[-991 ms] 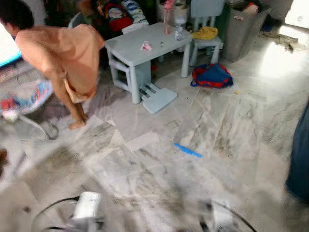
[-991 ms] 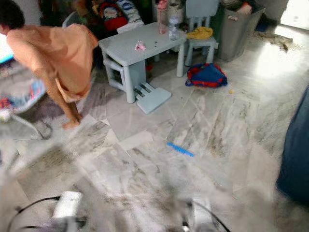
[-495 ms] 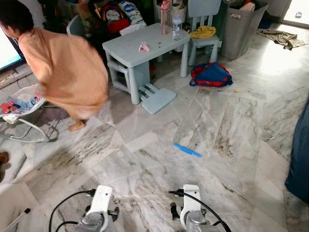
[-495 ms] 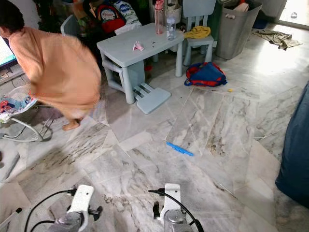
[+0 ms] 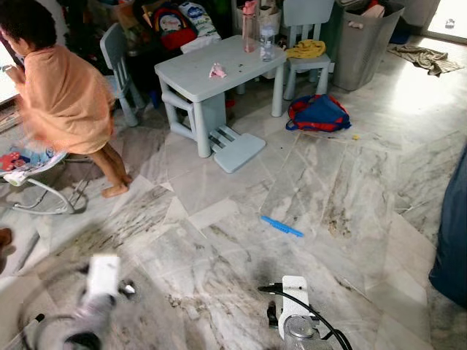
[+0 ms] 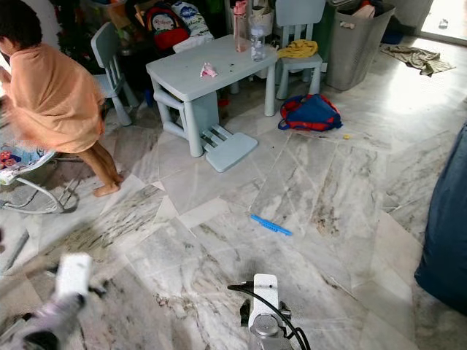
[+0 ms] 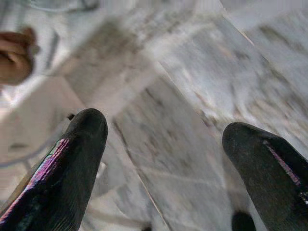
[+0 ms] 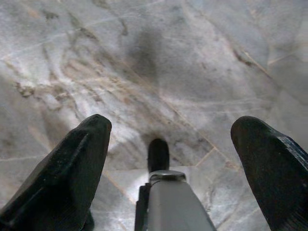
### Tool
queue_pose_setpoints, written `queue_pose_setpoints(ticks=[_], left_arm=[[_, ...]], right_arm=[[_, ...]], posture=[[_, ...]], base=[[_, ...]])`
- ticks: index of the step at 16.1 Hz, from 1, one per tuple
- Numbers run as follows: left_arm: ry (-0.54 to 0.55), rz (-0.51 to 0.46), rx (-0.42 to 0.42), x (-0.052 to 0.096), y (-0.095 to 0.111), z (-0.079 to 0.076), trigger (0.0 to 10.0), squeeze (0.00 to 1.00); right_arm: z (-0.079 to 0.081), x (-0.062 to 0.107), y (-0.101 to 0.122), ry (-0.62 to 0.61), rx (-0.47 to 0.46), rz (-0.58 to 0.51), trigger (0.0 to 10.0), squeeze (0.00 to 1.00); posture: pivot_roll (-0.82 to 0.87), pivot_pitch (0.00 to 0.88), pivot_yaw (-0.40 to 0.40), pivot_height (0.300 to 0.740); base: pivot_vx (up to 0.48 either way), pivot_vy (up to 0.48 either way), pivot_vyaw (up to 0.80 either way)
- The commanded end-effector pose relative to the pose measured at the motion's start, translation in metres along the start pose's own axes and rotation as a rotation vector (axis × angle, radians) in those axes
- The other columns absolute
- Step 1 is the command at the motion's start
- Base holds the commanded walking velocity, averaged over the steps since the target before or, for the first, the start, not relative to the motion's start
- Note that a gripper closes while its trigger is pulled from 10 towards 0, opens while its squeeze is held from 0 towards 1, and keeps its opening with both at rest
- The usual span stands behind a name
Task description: Hang keys on a hook
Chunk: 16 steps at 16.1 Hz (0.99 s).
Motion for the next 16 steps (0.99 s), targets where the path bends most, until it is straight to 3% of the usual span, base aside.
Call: queue_pose_setpoints(ticks=[1,4,5,6,7,8,11,14,15,16], left_arm=[[0.032,0.023,0.007,0.000,-0.002,0.016,10.0,0.00],[0.066,0.050,0.019,0.002,-0.011,0.037,10.0,0.00],[0.049,0.053,0.044,0.003,-0.015,0.036,10.0,0.00],[0.034,0.046,0.054,0.003,-0.016,0.033,10.0,0.00],[0.019,0.039,0.067,0.003,-0.015,0.031,10.0,0.00],[-0.016,0.025,0.083,0.003,-0.015,0.022,10.0,0.00],[-0.061,0.000,0.126,0.002,-0.010,0.000,10.0,0.00],[-0.091,-0.061,0.115,0.000,0.008,-0.007,10.0,0.00],[-0.092,-0.097,0.120,-0.001,0.018,-0.006,10.0,0.00],[-0.067,-0.208,0.106,-0.002,0.050,0.000,10.0,0.00]], right_arm=[[0.002,0.001,0.000,-0.008,0.004,-0.011,10.0,0.00],[-0.002,0.000,0.003,-0.066,0.028,-0.023,10.0,0.00],[-0.138,-0.012,0.048,-0.210,-0.014,-0.099,10.0,0.00],[-0.186,-0.004,0.070,-0.256,-0.009,-0.151,10.0,0.00],[-0.210,0.002,0.085,-0.273,-0.004,-0.186,10.0,0.00],[-0.212,0.004,0.094,-0.242,-0.016,-0.218,10.0,0.00],[-0.195,-0.002,0.092,-0.235,0.011,-0.219,10.0,0.00],[-0.182,-0.004,0.101,-0.116,-0.049,-0.251,10.0,0.00],[-0.176,-0.004,0.111,-0.070,-0.096,-0.296,10.0,0.00],[-0.162,-0.002,0.139,0.044,-0.130,-0.407,10.0,0.00]], posture=[[-0.14,0.006,0.070,0.740],[-0.15,0.000,0.067,0.740],[-0.15,0.000,0.067,0.740],[-0.15,0.000,0.065,0.740],[-0.15,0.000,0.062,0.740],[-0.15,0.000,0.059,0.740],[-0.14,0.000,0.058,0.740],[-0.14,0.000,0.085,0.740],[-0.15,0.000,0.097,0.740],[-0.16,0.000,0.111,0.740]], base=[[0.000,0.000,0.00],[0.000,0.000,0.00],[0.000,0.000,0.00],[0.000,0.000,0.00],[0.000,0.000,0.00],[0.000,0.000,0.00],[0.000,0.000,0.00],[0.000,0.000,0.00],[0.000,0.000,0.00],[0.000,0.000,0.00]])
Point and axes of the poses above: a point about 5 cm out from each wrist's last joint towards the gripper, its own x axis pointing back from the gripper into the wrist, its own y axis along the axis of the wrist's last joint, z = x × y, the point moved 1 cm from there along -x, pointing out of the wrist towards the gripper, and after that the axes turned 14 degrees about -x, right-handed, at the moved point
